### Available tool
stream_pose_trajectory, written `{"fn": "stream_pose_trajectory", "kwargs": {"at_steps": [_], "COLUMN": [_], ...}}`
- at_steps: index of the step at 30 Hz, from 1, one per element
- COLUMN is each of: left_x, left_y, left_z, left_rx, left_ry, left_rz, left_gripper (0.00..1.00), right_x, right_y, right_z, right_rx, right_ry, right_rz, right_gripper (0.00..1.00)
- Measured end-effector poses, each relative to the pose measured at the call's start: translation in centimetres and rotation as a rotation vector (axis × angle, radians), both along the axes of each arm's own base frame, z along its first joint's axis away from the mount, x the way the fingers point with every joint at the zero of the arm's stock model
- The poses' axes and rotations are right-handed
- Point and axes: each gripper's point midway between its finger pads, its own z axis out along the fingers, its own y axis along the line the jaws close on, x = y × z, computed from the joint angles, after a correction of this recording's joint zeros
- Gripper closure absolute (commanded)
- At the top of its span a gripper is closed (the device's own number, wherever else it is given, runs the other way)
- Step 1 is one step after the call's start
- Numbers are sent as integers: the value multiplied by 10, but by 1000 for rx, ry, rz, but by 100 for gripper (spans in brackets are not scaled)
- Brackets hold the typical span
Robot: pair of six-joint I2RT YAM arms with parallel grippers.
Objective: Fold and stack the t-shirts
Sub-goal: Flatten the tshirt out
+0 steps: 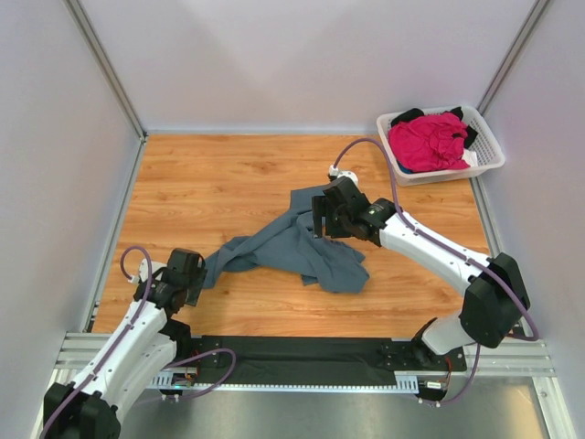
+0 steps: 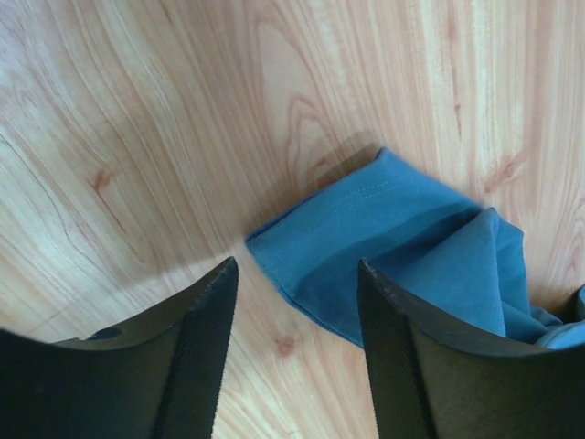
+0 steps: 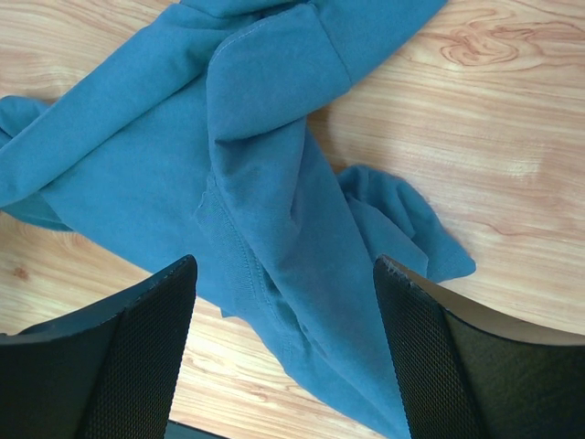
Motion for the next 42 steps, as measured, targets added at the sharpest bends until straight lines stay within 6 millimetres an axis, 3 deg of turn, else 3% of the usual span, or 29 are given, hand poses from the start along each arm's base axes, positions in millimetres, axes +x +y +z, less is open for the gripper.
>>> {"fn": "stream_pose_trajectory", "kwargs": {"at_steps": [7, 11, 15, 18, 19, 21, 22, 25, 30, 33, 37, 42], "left_x": [-1, -2, -2, 3, 3, 4, 4, 6, 4, 11, 29, 29], "left_y": [-5, -4, -3, -4, -4, -4, -4, -3, 2, 8, 14, 23], "left_z": [-9, -12, -18, -19, -20, -21, -21, -22, -18, 2, 35, 53], "left_rx": [-17, -16, -16, -18, -16, -15, -15, -14, 18, 67, 125, 189], "left_ry": [39, 53, 67, 61, 63, 65, 66, 64, 78, 66, 0, -17], "left_rz": [-9, -4, 6, 8, 8, 9, 10, 14, 6, -12, -26, -33], "left_gripper": [41, 55, 55, 69, 78, 88, 100, 100, 100, 100, 100, 100], "right_x": [2, 3, 5, 8, 8, 10, 11, 16, 42, 65, 102, 150], "right_y": [-2, -1, -1, -1, -2, -3, -4, -8, -13, -9, 13, 44], "right_z": [-14, -18, -17, -16, -16, -16, -17, -20, -23, -19, -12, -20], "right_rx": [-42, -54, -56, -61, -63, -72, -75, -96, -116, -128, -128, -123], "right_ry": [27, 37, 33, 26, 24, 19, 18, 15, 4, -23, -76, -109], "right_rz": [-6, -6, -10, -16, -19, -26, -29, -50, -94, -105, -95, -84], "right_gripper": [21, 21, 21, 21, 21, 21, 21, 22, 22, 22, 22, 23]}}
